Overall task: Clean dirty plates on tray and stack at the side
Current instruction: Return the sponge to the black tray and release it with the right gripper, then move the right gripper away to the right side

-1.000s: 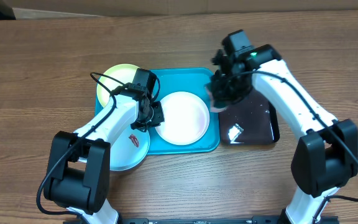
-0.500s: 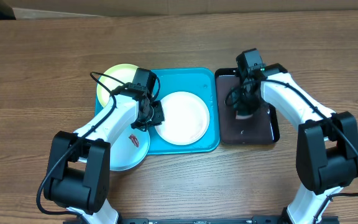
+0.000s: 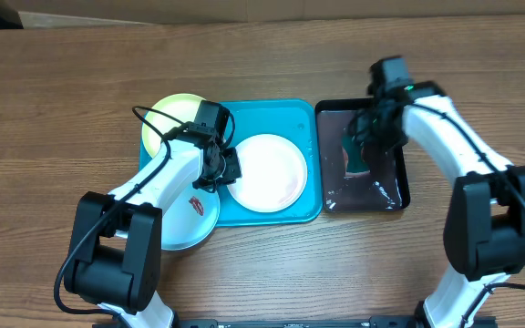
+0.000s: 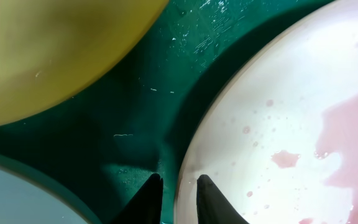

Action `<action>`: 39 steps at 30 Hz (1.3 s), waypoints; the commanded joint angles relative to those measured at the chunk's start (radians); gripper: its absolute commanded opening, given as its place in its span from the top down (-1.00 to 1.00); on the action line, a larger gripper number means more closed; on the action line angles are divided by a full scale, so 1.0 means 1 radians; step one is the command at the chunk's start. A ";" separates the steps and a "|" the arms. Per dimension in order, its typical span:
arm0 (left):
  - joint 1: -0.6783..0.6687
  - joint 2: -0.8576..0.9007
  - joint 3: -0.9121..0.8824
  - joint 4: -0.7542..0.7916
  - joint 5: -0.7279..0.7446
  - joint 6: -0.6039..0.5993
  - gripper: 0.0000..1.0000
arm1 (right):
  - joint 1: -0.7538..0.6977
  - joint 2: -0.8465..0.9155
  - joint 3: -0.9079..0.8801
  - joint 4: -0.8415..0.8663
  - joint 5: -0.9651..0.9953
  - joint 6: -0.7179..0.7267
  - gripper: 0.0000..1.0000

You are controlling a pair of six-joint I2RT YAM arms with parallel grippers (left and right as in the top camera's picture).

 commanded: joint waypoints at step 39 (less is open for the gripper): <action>-0.029 0.017 -0.029 0.053 -0.036 0.002 0.92 | -0.195 -0.008 0.041 -0.008 -0.122 0.013 -1.00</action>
